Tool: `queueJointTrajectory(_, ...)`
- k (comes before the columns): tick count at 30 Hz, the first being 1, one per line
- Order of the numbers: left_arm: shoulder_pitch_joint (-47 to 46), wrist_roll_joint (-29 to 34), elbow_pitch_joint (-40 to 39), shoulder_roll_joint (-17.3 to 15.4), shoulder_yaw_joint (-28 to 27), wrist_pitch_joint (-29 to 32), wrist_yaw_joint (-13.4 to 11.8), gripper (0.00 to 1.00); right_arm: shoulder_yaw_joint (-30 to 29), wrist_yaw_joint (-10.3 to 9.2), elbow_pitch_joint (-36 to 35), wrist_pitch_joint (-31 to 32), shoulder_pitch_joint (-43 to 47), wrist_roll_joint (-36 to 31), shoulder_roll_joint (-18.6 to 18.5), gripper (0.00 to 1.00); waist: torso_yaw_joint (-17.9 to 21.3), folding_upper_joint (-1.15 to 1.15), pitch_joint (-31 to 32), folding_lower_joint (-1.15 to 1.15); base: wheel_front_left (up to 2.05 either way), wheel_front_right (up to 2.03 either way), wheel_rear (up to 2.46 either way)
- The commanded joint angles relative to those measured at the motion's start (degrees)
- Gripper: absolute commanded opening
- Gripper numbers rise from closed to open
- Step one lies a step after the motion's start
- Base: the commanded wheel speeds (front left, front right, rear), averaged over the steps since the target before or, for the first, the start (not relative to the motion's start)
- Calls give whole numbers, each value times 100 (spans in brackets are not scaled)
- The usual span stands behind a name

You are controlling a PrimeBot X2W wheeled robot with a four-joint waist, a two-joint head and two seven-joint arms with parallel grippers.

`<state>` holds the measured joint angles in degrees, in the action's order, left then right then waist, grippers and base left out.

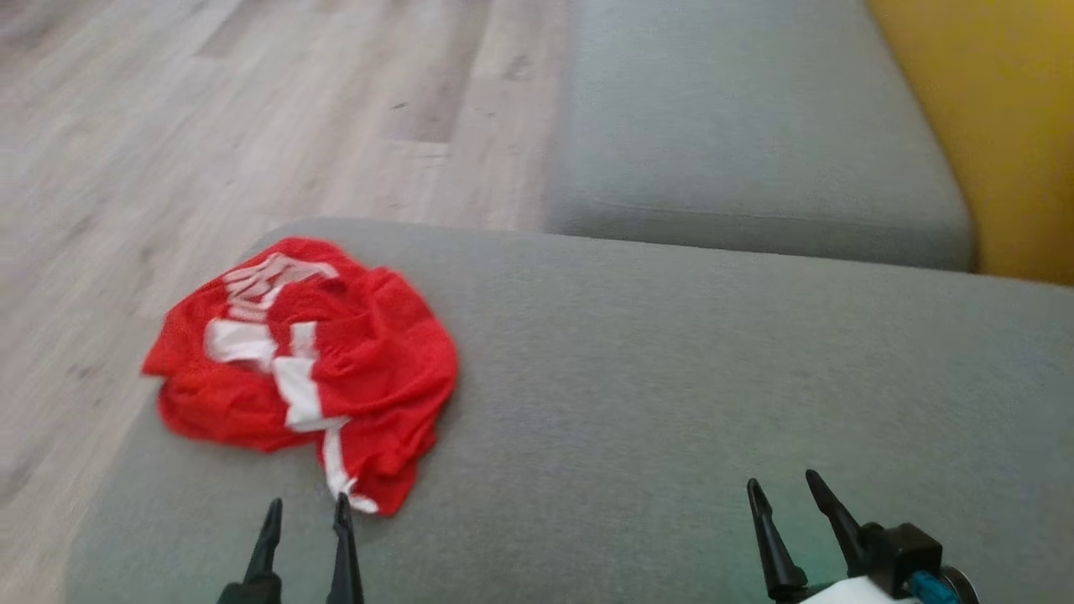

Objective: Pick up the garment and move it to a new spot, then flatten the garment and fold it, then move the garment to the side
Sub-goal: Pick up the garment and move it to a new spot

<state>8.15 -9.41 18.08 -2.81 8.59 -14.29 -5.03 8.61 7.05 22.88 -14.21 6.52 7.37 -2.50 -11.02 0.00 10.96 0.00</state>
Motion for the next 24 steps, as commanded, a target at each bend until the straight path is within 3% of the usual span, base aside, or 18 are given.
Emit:
queueJointTrajectory(1,-361,60,-198,-7,-226,-71,-4,100,117,44,-200,-79,-231,35,-38,100,-378,0,-60,0,0,0,0)
queueJointTrajectory(7,-351,159,-323,-7,-506,-71,31,100,169,44,-216,-79,-304,66,-38,100,-970,0,-187,0,0,0,0)
queueJointTrajectory(18,-403,246,-837,-7,-1013,-71,2,100,207,44,-138,-79,-547,-76,-38,100,-1313,0,-477,0,0,0,0)
queueJointTrajectory(24,-917,398,-1218,-136,-1164,-71,358,100,16,44,-193,-79,-396,-280,-38,100,-1478,0,-651,0,0,0,0)
